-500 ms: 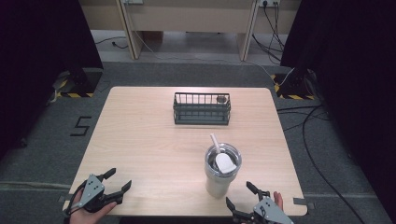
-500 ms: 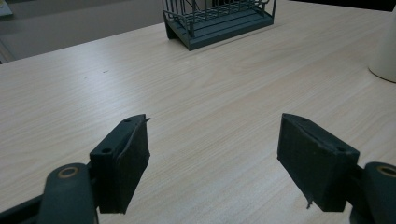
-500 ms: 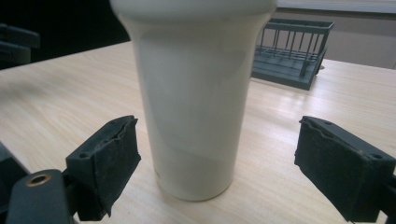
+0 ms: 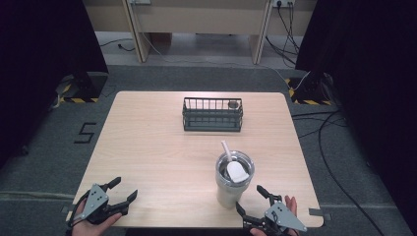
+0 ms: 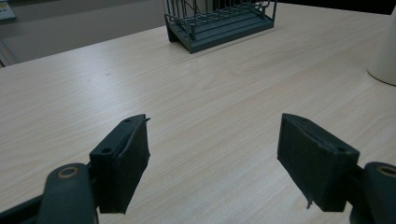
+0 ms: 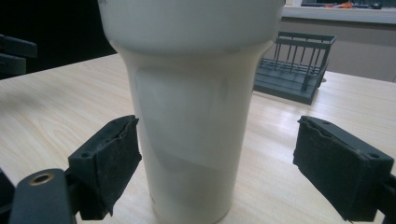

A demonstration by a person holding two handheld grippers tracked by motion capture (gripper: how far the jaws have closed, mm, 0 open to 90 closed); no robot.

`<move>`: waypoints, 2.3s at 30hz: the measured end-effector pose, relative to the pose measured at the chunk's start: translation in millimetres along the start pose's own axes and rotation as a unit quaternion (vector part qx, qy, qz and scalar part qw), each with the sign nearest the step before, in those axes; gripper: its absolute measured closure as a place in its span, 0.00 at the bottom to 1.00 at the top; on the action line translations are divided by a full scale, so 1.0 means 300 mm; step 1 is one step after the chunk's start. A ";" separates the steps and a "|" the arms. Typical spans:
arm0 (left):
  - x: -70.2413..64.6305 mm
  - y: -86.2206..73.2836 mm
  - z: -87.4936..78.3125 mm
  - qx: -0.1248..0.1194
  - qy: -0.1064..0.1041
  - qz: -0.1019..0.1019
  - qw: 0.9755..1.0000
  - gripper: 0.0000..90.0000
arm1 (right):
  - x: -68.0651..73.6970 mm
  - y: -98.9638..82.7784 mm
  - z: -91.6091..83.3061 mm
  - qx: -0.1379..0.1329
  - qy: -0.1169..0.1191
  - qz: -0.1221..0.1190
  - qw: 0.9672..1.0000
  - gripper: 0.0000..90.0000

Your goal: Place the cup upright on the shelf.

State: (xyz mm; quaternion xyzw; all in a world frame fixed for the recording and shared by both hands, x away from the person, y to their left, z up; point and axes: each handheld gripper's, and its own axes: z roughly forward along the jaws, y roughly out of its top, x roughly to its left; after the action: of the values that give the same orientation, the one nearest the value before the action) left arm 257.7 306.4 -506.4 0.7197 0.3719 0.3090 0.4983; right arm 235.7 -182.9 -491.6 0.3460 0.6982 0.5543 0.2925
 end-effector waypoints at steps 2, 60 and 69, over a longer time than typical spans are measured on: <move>-0.001 0.000 0.001 0.000 0.000 0.000 1.000 0.27 | -0.003 0.006 0.014 -0.002 0.003 -0.001 1.000 0.16; 0.002 -0.001 0.000 0.000 -0.004 0.004 1.000 0.27 | 0.015 0.050 0.236 0.015 0.039 0.004 0.999 0.11; 0.002 -0.002 0.000 0.000 -0.004 0.003 1.000 0.27 | 0.016 0.063 0.242 0.020 0.044 0.007 0.999 0.11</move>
State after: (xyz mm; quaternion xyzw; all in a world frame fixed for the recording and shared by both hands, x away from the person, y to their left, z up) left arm 257.9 307.0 -506.9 0.7222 0.3675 0.3076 0.4988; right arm 293.4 -134.8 -488.8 0.3317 0.7191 0.5568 0.2506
